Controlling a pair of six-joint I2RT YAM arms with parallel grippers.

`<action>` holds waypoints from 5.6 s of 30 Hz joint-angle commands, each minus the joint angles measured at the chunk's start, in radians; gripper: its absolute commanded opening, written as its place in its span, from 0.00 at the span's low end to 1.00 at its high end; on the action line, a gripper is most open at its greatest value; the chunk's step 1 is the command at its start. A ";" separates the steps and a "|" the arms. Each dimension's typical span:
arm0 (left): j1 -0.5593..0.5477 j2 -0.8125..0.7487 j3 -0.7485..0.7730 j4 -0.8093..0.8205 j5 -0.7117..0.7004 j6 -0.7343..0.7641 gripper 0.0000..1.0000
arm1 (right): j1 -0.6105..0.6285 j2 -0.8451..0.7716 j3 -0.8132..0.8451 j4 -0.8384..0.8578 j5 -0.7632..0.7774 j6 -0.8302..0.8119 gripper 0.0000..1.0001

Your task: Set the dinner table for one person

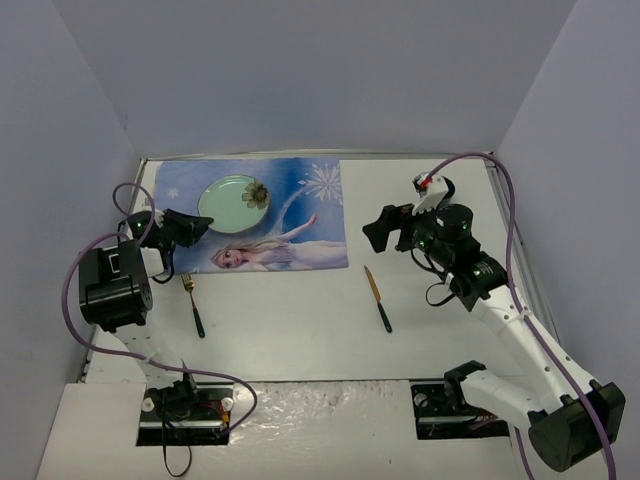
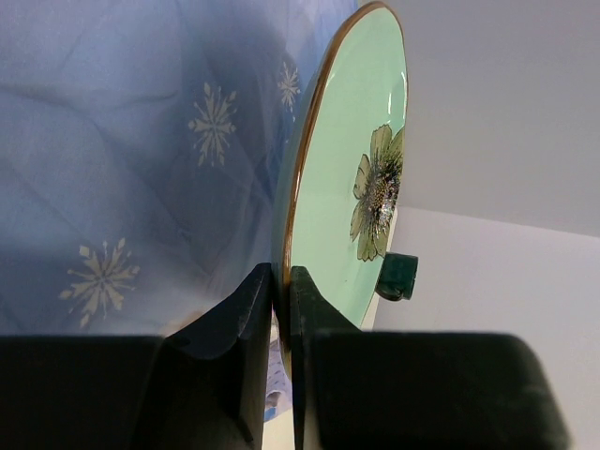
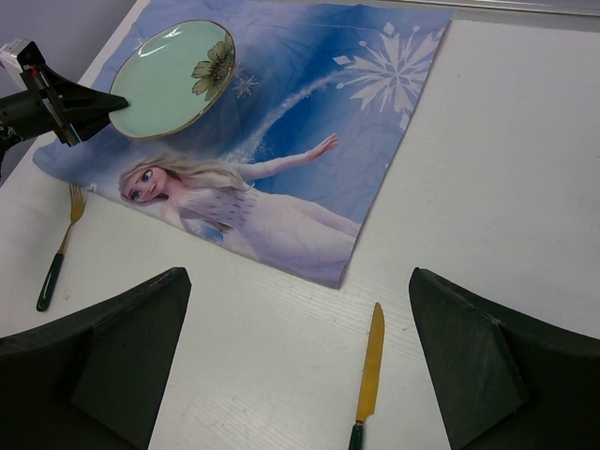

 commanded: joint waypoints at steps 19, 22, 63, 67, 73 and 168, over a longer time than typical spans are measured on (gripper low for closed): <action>-0.004 0.127 0.137 0.156 0.068 0.079 0.00 | -0.006 0.055 0.053 0.065 -0.022 -0.023 1.00; -0.005 0.152 0.134 0.126 0.068 0.107 0.09 | -0.006 0.052 0.048 0.064 -0.022 -0.022 1.00; -0.214 -0.670 0.187 -1.240 -0.693 0.786 0.97 | -0.168 0.674 0.430 -0.163 0.709 0.279 0.98; -0.252 -0.685 0.157 -1.216 -0.681 0.779 0.97 | -0.222 0.806 0.497 -0.130 0.690 0.290 0.95; -0.277 -0.690 0.129 -1.204 -0.711 0.795 0.97 | -0.240 0.915 0.567 -0.033 0.670 0.268 0.89; -0.277 -0.647 0.126 -1.166 -0.748 0.854 0.97 | -0.029 1.350 1.020 0.621 -0.066 -0.341 0.00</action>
